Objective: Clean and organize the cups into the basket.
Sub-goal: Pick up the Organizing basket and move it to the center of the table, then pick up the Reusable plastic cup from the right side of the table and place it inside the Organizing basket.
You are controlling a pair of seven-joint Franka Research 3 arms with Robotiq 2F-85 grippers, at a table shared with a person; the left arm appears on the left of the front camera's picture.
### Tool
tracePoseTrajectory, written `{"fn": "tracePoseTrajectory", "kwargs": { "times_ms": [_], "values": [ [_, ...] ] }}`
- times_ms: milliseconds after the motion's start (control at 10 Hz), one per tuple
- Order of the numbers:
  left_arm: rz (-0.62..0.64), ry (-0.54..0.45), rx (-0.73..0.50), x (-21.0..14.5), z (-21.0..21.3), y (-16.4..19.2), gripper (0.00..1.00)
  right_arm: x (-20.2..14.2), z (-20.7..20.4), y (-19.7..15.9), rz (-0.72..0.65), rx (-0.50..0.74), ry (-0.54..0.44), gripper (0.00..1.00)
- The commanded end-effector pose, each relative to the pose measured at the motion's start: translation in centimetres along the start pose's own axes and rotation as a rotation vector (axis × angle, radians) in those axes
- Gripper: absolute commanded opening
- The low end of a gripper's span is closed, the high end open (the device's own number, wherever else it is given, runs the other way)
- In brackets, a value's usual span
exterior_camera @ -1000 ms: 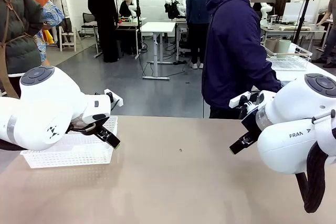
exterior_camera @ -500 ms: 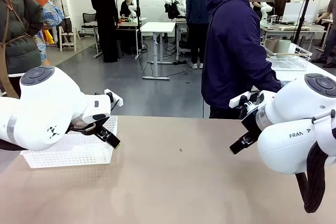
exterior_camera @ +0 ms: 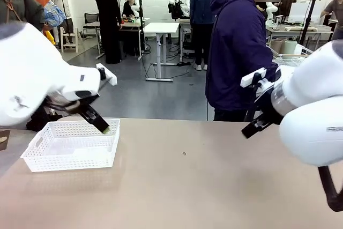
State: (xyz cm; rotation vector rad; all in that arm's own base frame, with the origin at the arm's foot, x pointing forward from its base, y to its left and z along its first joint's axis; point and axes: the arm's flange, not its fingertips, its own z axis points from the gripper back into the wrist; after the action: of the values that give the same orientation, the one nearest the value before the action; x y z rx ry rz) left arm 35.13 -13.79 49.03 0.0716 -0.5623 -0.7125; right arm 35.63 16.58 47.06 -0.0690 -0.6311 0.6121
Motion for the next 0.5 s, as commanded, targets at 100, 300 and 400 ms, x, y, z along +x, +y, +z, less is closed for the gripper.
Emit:
{"fn": "tracePoseTrajectory", "kwargs": {
  "times_ms": [100,300,400],
  "values": [
    [-0.079,0.025,0.033,-10.3,4.9,-5.0,1.0,-16.3,7.6,5.5,-0.034,-0.027,0.053,1.0],
    [-0.039,0.026,0.025,-1.2,5.9,-0.9,1.0,-0.8,6.0,1.2,-0.021,-0.033,0.055,1.0],
    [-0.039,0.026,0.025,-1.2,5.9,-0.9,1.0,-0.8,6.0,1.2,-0.021,-0.033,0.055,1.0]
  ]
}}
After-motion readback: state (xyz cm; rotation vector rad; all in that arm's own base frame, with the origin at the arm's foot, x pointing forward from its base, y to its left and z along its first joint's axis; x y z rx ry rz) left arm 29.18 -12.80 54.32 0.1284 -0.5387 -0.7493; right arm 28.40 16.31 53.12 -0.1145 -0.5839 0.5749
